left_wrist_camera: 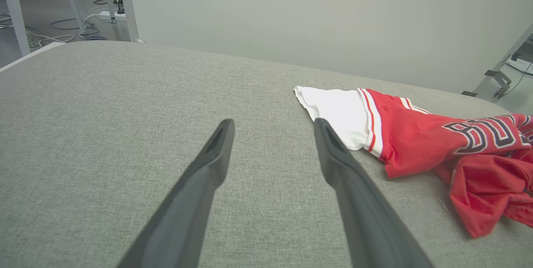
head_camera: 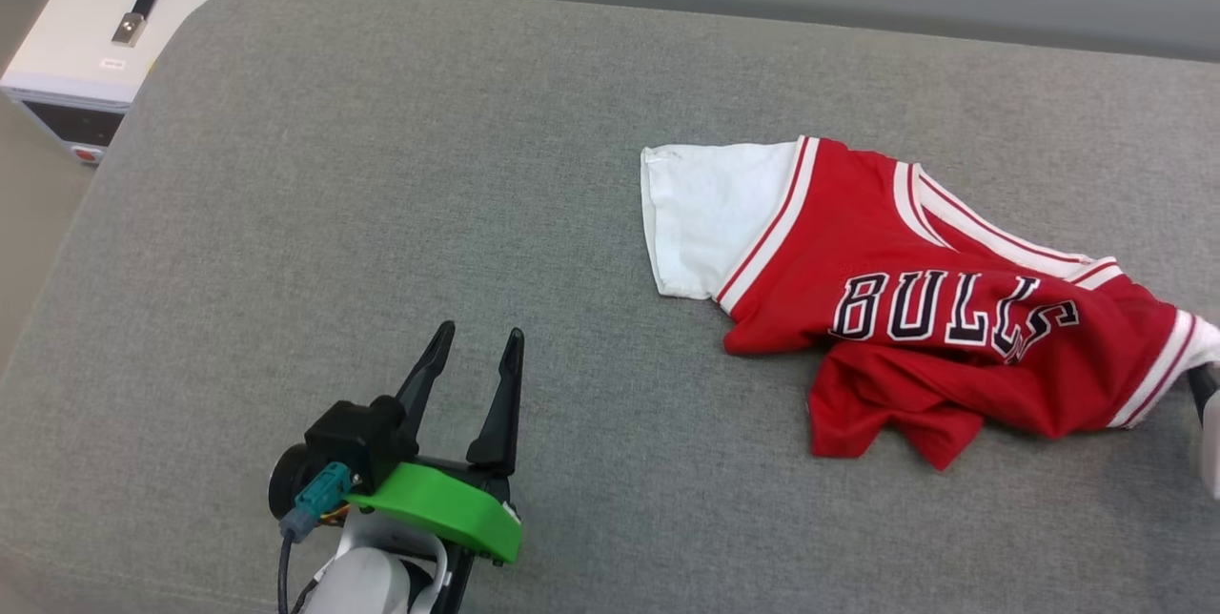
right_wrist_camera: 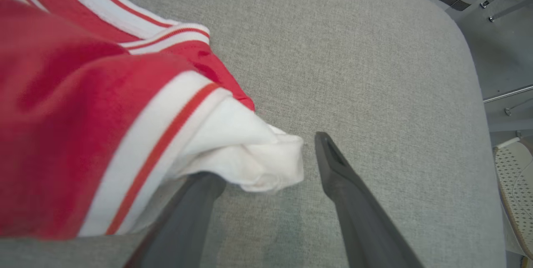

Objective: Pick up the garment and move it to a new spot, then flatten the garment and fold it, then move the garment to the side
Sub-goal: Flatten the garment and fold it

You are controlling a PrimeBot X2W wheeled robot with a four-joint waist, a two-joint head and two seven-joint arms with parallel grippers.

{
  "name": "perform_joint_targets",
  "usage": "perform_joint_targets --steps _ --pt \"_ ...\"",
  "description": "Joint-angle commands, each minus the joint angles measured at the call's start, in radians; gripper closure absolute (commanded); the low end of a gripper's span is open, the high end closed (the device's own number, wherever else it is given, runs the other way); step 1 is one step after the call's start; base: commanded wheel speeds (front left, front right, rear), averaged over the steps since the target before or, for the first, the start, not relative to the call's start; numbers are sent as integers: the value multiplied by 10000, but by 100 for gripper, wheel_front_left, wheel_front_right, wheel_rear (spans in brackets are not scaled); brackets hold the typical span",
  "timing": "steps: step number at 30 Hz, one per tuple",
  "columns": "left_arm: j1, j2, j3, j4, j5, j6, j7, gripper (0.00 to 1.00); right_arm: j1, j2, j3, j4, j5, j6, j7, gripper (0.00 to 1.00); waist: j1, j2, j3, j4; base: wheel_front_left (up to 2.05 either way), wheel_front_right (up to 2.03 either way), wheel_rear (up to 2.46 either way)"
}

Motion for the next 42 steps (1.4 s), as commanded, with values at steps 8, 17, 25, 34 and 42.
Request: perform_joint_targets --steps 8,17,25,34,42 --pt "46 6 123 58 -94 -27 -59 0 131 721 -206 -1048 571 -9 -222 0 0 0 -890 -461 0 0 0" --pt "356 0 165 -9 -68 -27 -59 0 825 1183 27 -3707 1571 -9 1580 0 0 0 -1361 -475 0 0 0" --pt "276 -42 24 -67 -112 -27 -59 0 741 1619 1221 -4940 2439 -9 5020 0 0 0 -1014 -23 0 0 0" --pt "-6 -140 -88 -9 -205 -27 -59 0 -384 1975 1923 -4049 1971 -9 7341 0 0 0 -419 807 0 0 0" --pt "-163 -224 -154 51 -282 -27 -59 0 -976 2043 2168 -2675 1469 -9 7527 0 0 0 3 1439 0 0 0"
